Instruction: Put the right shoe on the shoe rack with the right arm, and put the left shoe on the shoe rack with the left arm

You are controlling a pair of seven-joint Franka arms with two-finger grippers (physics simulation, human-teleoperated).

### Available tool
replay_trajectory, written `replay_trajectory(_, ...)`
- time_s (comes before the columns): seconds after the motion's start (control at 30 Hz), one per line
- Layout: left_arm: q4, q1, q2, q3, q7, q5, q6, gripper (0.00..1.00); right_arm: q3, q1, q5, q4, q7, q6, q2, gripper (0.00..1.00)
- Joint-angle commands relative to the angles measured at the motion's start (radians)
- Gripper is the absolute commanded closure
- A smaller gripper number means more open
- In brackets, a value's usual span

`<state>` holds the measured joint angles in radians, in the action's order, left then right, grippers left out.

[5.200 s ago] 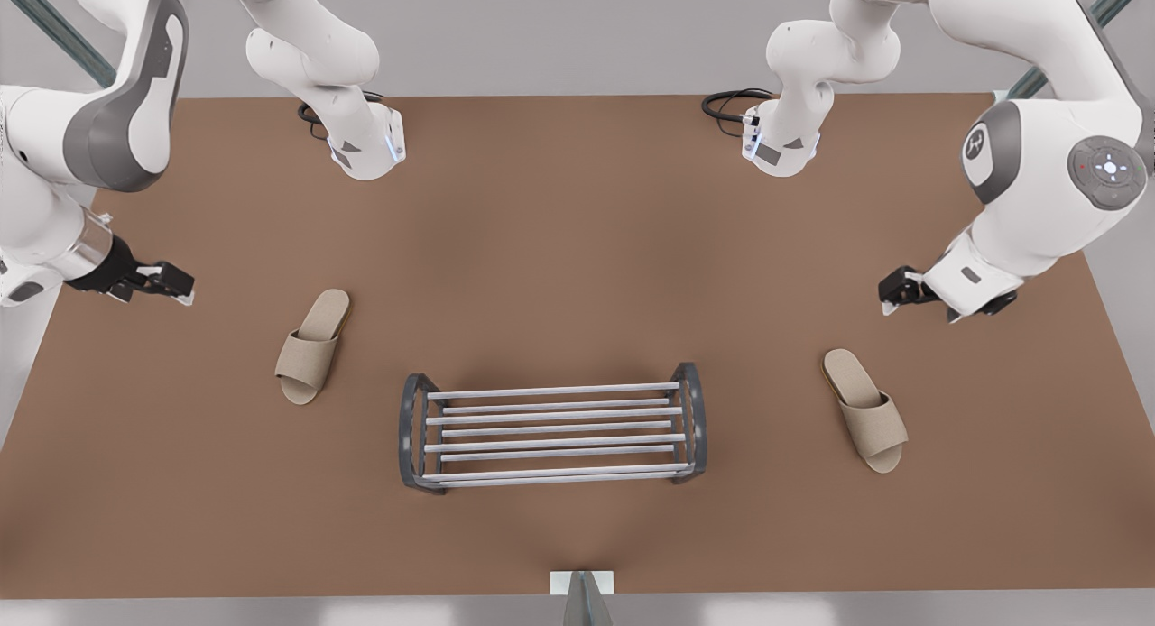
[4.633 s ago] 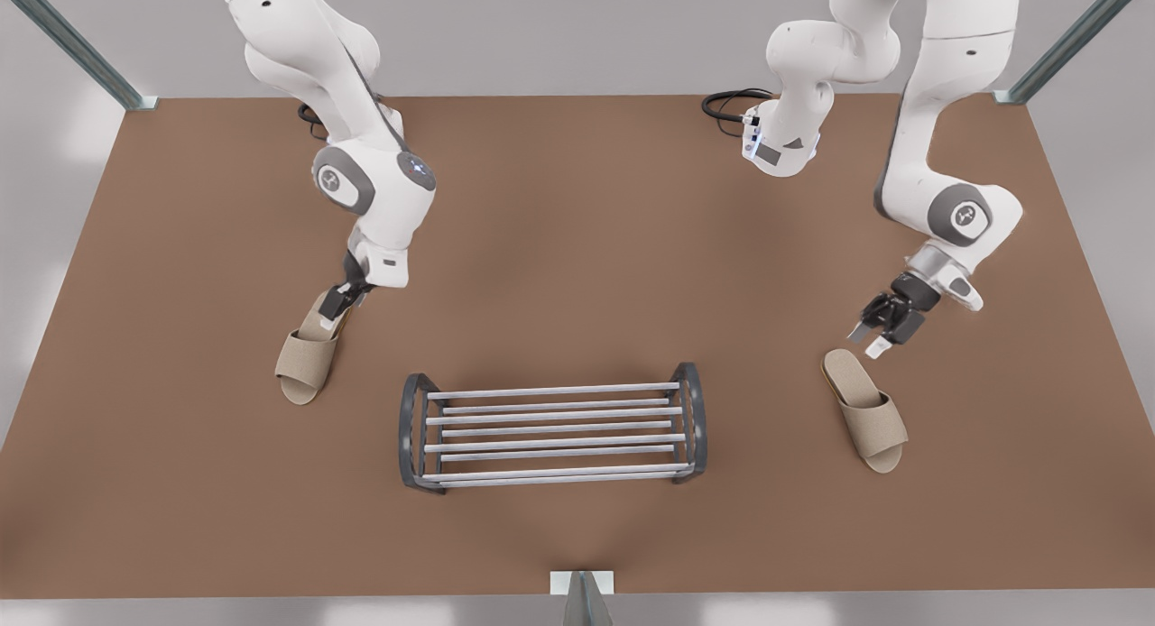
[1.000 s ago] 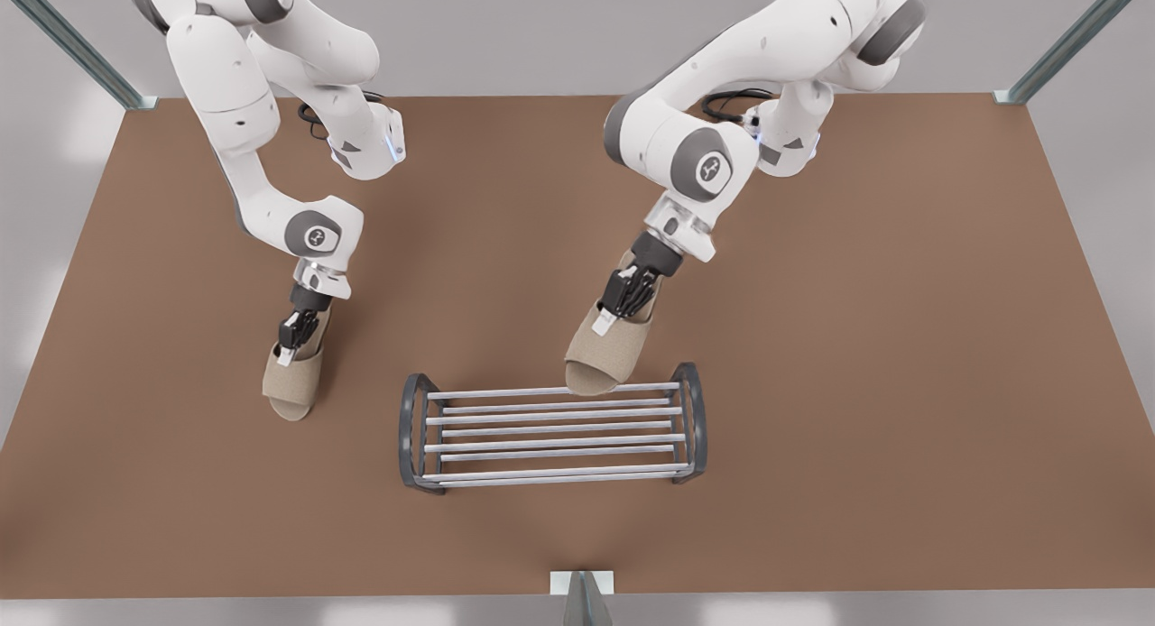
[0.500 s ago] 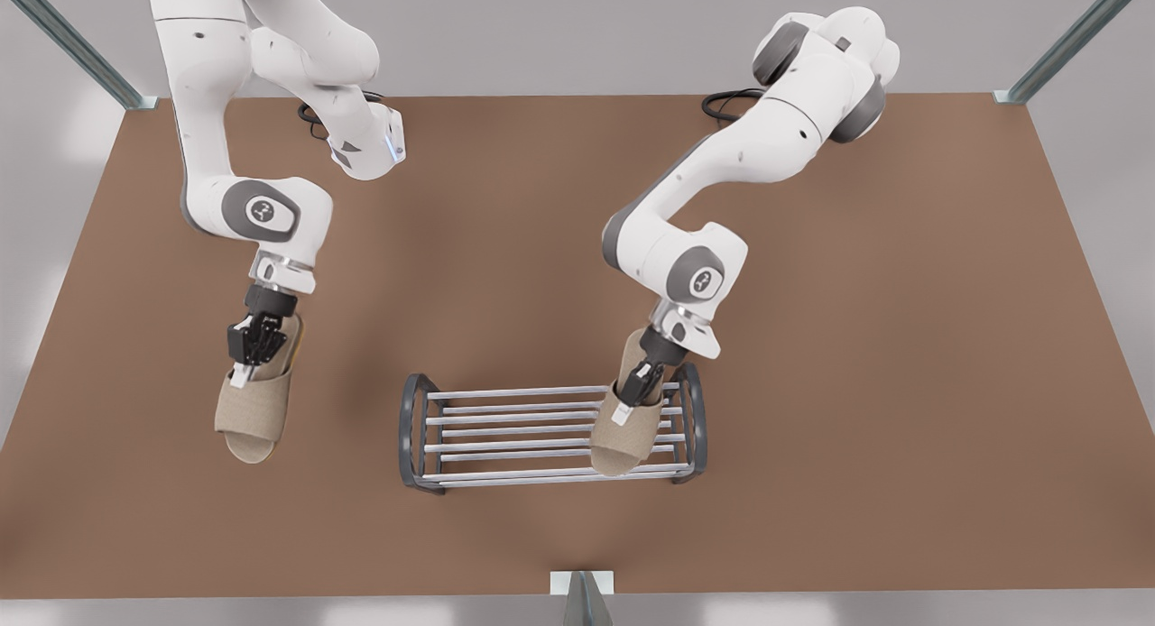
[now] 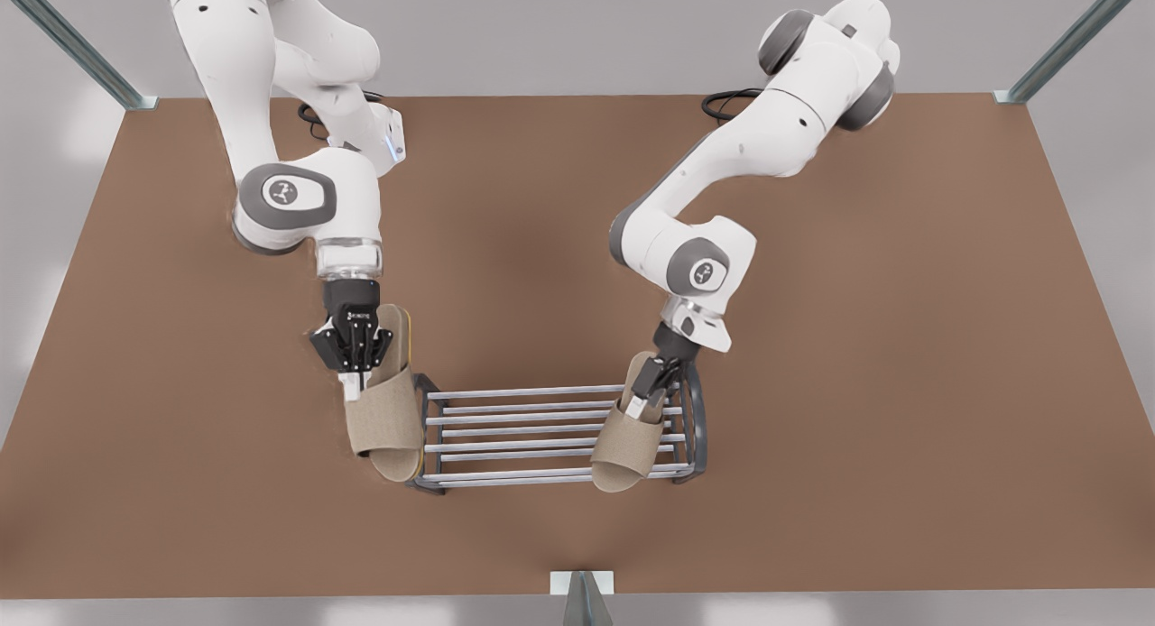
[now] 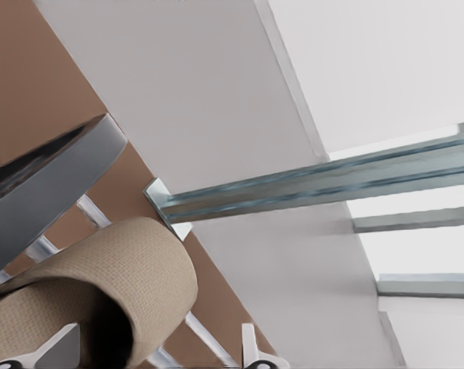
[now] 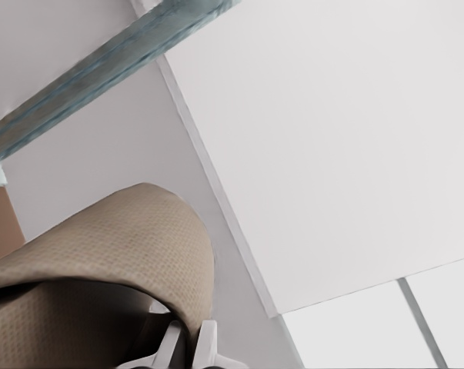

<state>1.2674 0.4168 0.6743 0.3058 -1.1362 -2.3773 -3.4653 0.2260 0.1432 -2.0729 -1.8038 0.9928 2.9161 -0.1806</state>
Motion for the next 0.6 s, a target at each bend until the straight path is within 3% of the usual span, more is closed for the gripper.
replay_trajectory(0.0,0.114,-0.004,-0.079,-0.004,-0.019,0.003,-0.024,0.0,-0.023,0.188,0.062,0.09,-0.014,0.012,-0.085,0.79)
replay_trajectory(0.03,0.228,-0.007,-0.165,-0.005,-0.022,0.001,-0.015,0.0,-0.068,0.245,0.082,0.171,-0.022,0.008,-0.138,0.79)
replay_trajectory(0.13,0.536,-0.009,-0.392,-0.007,-0.094,-0.002,-0.017,0.0,-0.073,0.271,0.085,0.205,-0.02,-0.015,-0.195,0.79)
replay_trajectory(0.23,0.543,-0.009,-0.529,-0.106,-0.115,-0.003,-0.021,0.0,-0.077,0.349,0.117,0.264,-0.022,-0.11,-0.284,0.79)
replay_trajectory(0.33,0.535,-0.012,-0.493,-0.295,-0.46,0.006,0.046,0.0,-0.082,0.351,0.119,0.287,-0.022,-0.15,-0.338,0.79)
replay_trajectory(0.4,0.538,-0.084,-0.478,-0.355,-0.827,0.049,0.069,0.0,-0.088,0.349,0.12,0.284,-0.023,-0.199,-0.355,0.79)
replay_trajectory(0.43,0.533,-0.085,-0.473,-0.468,-0.955,0.191,0.164,0.0,-0.1,0.342,0.12,0.282,-0.025,-0.196,-0.352,0.79)
replay_trajectory(0.5,0.535,-0.084,-0.476,-0.562,-0.958,0.447,0.259,0.0,-0.109,0.34,0.12,0.282,-0.023,-0.201,-0.358,0.79)
replay_trajectory(0.57,0.51,-0.087,-0.473,-0.752,-0.949,0.85,0.523,0.0,-0.122,0.34,0.12,0.284,-0.022,-0.205,-0.382,0.79)
